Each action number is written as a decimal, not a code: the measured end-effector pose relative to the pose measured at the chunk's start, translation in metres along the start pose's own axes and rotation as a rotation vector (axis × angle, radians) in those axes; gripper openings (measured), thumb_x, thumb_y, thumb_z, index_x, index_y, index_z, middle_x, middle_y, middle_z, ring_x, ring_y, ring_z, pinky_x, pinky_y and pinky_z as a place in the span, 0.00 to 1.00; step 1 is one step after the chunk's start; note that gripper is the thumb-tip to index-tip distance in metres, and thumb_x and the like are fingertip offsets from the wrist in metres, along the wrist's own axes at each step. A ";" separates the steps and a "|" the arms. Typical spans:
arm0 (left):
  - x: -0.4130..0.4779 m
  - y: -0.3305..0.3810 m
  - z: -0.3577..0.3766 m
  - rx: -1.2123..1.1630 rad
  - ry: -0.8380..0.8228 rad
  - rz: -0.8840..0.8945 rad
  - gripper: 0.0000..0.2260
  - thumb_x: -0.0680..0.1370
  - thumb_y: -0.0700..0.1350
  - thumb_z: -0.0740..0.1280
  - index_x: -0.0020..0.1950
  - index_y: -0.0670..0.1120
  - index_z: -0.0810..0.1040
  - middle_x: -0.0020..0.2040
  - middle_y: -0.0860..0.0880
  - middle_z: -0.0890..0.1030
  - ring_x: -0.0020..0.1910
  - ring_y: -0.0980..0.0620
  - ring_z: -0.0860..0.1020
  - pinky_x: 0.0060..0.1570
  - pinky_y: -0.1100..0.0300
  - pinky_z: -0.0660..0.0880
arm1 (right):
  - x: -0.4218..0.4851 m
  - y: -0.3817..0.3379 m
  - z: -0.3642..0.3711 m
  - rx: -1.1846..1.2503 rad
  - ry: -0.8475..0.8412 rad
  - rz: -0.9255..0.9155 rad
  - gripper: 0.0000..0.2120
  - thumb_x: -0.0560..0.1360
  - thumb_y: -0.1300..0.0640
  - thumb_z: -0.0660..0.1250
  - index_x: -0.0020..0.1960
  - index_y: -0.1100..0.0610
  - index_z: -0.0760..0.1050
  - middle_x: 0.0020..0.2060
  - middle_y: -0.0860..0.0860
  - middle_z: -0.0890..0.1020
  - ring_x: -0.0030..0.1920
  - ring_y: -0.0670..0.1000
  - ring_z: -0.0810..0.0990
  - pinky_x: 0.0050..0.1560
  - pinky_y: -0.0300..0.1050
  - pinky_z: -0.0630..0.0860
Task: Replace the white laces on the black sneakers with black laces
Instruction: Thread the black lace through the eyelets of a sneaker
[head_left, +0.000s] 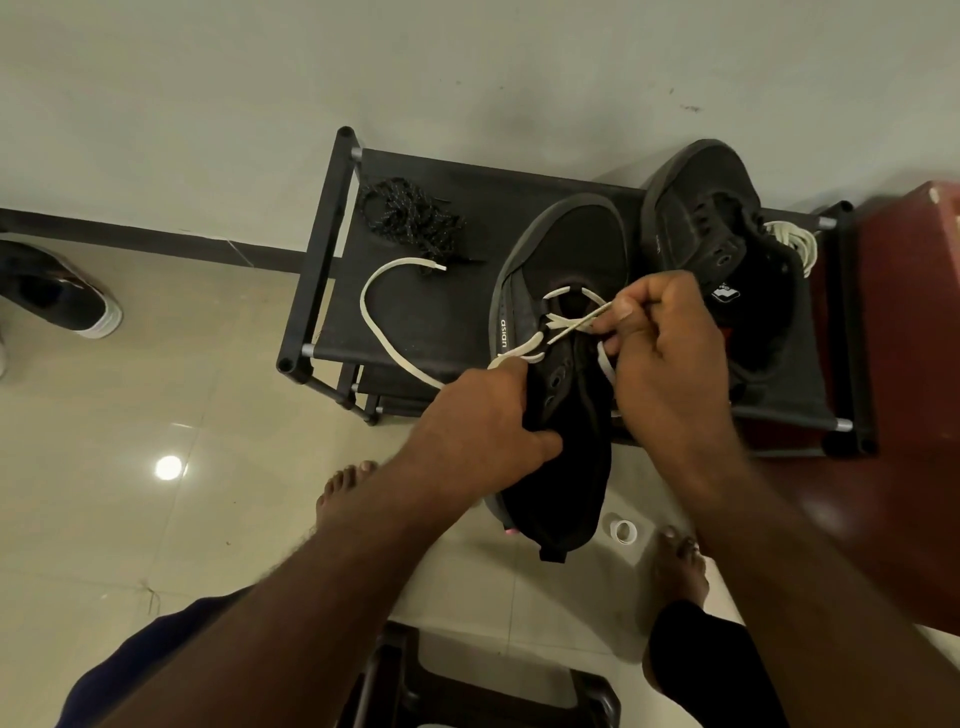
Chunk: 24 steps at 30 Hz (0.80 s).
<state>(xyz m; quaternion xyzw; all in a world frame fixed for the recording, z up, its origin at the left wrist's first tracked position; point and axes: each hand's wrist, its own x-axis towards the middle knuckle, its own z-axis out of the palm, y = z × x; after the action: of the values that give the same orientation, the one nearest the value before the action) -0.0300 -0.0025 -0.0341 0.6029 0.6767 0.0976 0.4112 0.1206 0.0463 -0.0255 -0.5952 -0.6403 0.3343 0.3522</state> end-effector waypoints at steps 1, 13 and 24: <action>0.000 0.000 0.001 0.003 0.003 -0.002 0.16 0.72 0.52 0.72 0.54 0.48 0.73 0.42 0.51 0.78 0.42 0.51 0.78 0.44 0.54 0.79 | 0.000 -0.001 0.000 0.008 -0.033 -0.005 0.03 0.82 0.58 0.63 0.51 0.51 0.72 0.41 0.42 0.81 0.43 0.38 0.80 0.43 0.32 0.74; 0.001 0.000 0.003 0.019 0.020 0.009 0.16 0.72 0.52 0.72 0.54 0.48 0.72 0.42 0.51 0.78 0.41 0.51 0.78 0.44 0.55 0.79 | -0.001 0.003 0.005 -0.163 -0.137 -0.074 0.09 0.77 0.58 0.71 0.57 0.51 0.82 0.45 0.38 0.73 0.46 0.36 0.76 0.50 0.31 0.74; 0.001 -0.001 0.001 -0.040 0.003 0.002 0.15 0.72 0.51 0.72 0.53 0.48 0.73 0.42 0.51 0.78 0.42 0.52 0.79 0.44 0.54 0.80 | 0.000 -0.002 -0.003 0.055 -0.066 0.092 0.06 0.83 0.61 0.59 0.52 0.52 0.72 0.41 0.46 0.82 0.41 0.38 0.79 0.44 0.32 0.73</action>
<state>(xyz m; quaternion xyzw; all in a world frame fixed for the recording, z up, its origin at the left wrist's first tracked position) -0.0299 -0.0021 -0.0360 0.5951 0.6747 0.1125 0.4218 0.1219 0.0466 -0.0221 -0.6029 -0.6140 0.3870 0.3313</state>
